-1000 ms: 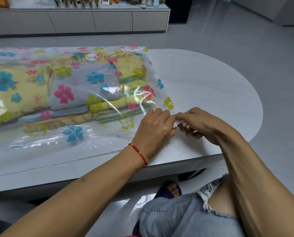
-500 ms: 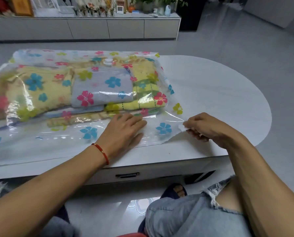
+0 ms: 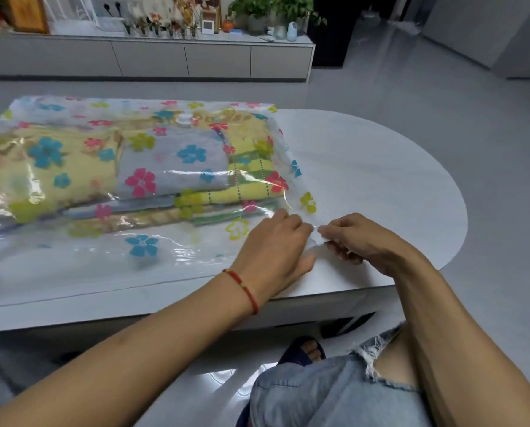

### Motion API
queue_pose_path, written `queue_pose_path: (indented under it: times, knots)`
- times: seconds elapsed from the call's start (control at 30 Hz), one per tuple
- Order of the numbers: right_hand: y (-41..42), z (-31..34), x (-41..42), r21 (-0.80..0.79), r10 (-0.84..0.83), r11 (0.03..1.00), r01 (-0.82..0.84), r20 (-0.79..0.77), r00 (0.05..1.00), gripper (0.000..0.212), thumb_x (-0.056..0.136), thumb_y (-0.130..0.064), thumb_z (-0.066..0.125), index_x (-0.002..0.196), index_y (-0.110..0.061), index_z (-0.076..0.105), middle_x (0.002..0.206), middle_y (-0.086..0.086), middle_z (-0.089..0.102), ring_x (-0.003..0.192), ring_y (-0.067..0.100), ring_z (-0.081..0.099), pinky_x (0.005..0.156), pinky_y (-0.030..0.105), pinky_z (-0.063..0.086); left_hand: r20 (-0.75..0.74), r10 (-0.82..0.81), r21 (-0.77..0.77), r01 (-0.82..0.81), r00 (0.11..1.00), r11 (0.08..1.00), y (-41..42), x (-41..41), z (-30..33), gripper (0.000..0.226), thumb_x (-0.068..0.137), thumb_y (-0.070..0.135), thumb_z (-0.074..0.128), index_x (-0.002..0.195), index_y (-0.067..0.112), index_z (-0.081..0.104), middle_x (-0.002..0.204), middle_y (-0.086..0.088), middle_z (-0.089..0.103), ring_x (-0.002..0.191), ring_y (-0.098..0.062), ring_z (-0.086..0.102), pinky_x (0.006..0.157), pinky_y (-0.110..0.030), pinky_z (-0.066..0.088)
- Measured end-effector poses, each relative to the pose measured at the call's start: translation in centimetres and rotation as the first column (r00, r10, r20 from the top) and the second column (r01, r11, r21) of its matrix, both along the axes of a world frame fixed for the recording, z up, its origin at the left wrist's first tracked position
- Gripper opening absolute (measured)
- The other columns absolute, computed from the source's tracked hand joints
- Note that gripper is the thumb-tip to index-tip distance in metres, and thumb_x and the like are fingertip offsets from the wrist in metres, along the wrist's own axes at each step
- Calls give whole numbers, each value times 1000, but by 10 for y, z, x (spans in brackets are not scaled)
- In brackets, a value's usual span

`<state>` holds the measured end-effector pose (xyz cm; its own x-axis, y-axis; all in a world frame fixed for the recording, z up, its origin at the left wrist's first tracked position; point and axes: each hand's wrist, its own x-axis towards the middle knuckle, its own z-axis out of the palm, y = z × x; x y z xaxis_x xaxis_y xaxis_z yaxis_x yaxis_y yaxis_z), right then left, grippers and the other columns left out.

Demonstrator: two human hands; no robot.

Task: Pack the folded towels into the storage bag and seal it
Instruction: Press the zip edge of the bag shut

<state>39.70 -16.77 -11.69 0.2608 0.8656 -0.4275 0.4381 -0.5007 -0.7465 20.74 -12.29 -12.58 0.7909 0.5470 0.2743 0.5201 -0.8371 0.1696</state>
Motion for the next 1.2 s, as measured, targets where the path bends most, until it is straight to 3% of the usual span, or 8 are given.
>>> queue_pose_path:
  times: [0.2,0.3,0.77,0.87,0.97,1.03,1.1,1.2]
  knots:
    - [-2,-8,2,15,-20,1000,21,-77,997,39,101,-23,53,62,-18,53,53,-5,48,43,9,35,44,23,25,210,12,53,-24,978,998,2,34,-28,12,72,9,74,77,4,65,75,-13,60,71,-34,56,59,-39,43]
    - [-2,-12,4,33,-11,999,15,-123,992,41,101,-24,54,60,-19,52,52,-7,45,43,9,32,42,21,23,289,-40,88,15,956,996,9,30,-31,14,70,3,71,62,4,60,64,-12,55,62,-31,52,53,-37,39]
    - [-9,-13,12,87,-43,995,45,-34,999,47,95,-32,62,50,-19,56,53,-3,48,46,11,37,45,22,30,246,-69,129,38,967,991,27,-47,-42,15,84,10,63,70,9,60,71,-6,54,67,-25,44,57,-40,39]
    - [-12,-8,2,82,-43,996,32,133,990,46,96,-35,61,56,-12,60,56,1,54,55,18,45,57,30,37,240,-7,108,-20,971,994,30,-63,-46,7,84,15,67,78,11,68,75,-4,60,69,-25,50,57,-40,43]
    - [-21,-7,-16,143,-91,990,17,526,846,43,99,-42,55,69,-13,66,70,4,67,74,29,64,65,37,48,225,11,95,-33,974,995,29,-65,-51,9,88,20,67,89,11,71,82,-5,63,72,-26,54,58,-41,46]
    - [-27,-6,-35,351,-234,931,-96,779,582,33,100,-41,55,90,-14,70,89,9,69,89,36,63,65,40,48,227,15,113,-42,974,993,27,-63,-50,13,92,22,64,93,11,70,83,-6,62,74,-28,55,59,-41,46]
    - [-25,-11,-61,430,-243,827,-362,854,459,27,92,-28,68,111,-9,73,106,15,70,98,40,63,73,44,52,248,13,142,-49,969,989,25,-60,-46,15,93,24,63,93,11,70,82,-6,62,74,-29,55,59,-41,45]
    - [-10,-34,-90,250,14,767,-591,914,406,32,95,-19,63,125,-9,68,128,13,68,122,37,60,103,48,46,256,-1,164,-42,967,986,24,-58,-38,17,94,24,63,92,10,71,79,-6,61,73,-29,55,60,-41,45]
